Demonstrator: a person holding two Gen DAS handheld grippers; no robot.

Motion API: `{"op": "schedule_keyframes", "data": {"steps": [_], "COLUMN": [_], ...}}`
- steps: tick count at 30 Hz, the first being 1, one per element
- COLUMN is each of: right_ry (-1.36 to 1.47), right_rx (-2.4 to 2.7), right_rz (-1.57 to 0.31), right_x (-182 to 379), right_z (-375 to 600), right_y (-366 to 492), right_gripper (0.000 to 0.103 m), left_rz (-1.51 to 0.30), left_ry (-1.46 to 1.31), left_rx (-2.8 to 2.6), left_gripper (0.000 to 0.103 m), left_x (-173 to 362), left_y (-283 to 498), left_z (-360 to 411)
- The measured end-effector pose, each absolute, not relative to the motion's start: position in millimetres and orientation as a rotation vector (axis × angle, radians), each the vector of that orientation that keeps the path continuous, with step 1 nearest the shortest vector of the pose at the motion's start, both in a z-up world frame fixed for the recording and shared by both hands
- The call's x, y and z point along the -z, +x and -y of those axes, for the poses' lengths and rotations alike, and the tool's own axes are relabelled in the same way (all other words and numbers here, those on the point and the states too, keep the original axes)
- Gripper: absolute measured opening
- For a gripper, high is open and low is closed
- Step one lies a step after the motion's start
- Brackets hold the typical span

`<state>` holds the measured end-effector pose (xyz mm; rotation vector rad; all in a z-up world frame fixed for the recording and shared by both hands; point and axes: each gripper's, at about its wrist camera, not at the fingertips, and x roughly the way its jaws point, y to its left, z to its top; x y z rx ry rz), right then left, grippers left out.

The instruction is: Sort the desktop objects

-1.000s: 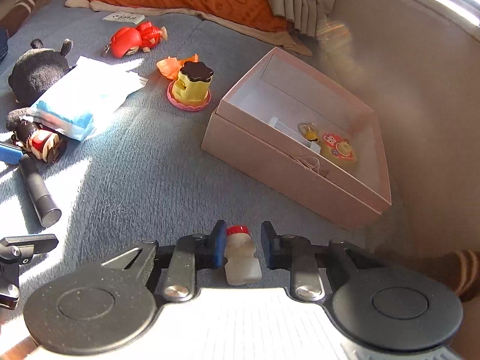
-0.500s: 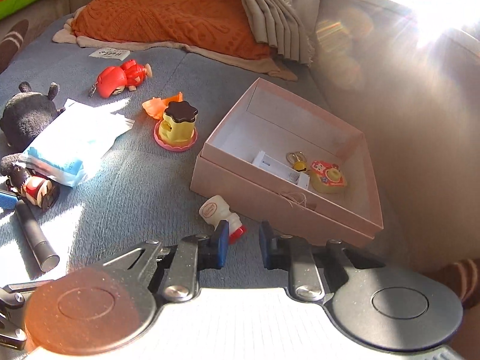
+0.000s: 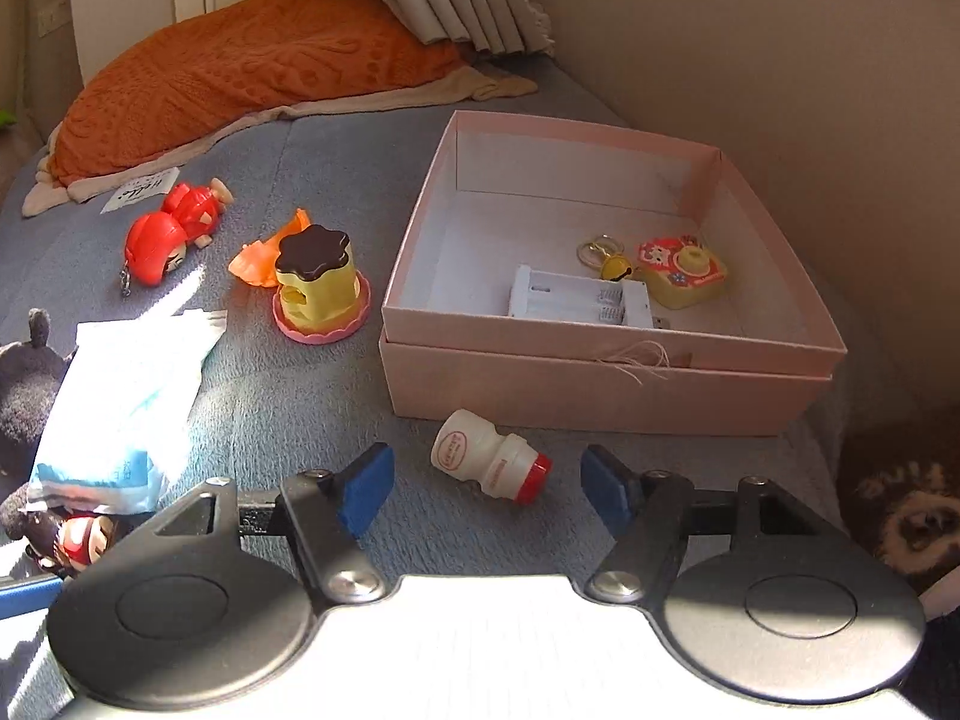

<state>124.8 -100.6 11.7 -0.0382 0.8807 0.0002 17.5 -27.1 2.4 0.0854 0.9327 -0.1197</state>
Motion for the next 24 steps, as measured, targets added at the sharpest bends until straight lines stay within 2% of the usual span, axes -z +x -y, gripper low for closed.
{"op": "schedule_keyframes", "data": {"steps": [1, 2, 3, 7, 13, 18, 24], "right_ry": [-0.007, 0.025, 0.04, -0.067, -0.249, -0.273, -0.272], "right_rx": [0.022, 0.046, 0.061, 0.036, -0.09, -0.119, -0.103], "right_rz": [-0.906, -0.94, -0.961, -0.943, -0.963, -0.985, -0.916], "right_x": [-8, -3, 0, -10, -46, -68, -69], "right_z": [101, 102, 103, 100, 111, 128, 130], "right_y": [130, 135, 137, 123, 56, 5, -15], "right_gripper": [0.061, 0.048, 0.045, 0.045, 0.045, 0.045, 0.045], "left_rz": [-0.933, -0.934, -0.935, -0.937, -0.932, -0.94, -0.936], "left_ry": [0.086, 0.086, 0.087, 0.081, 0.078, 0.062, 0.103], "left_rx": [0.12, 0.119, 0.118, 0.114, 0.112, 0.094, 0.074], "left_gripper": [0.097, 0.097, 0.097, 0.097, 0.097, 0.097, 0.095], "left_x": [-2, -2, -1, 0, 1, 2, 4], "left_y": [18, 18, 18, 19, 20, 27, 33], "left_z": [27, 27, 27, 25, 25, 27, 34]}}
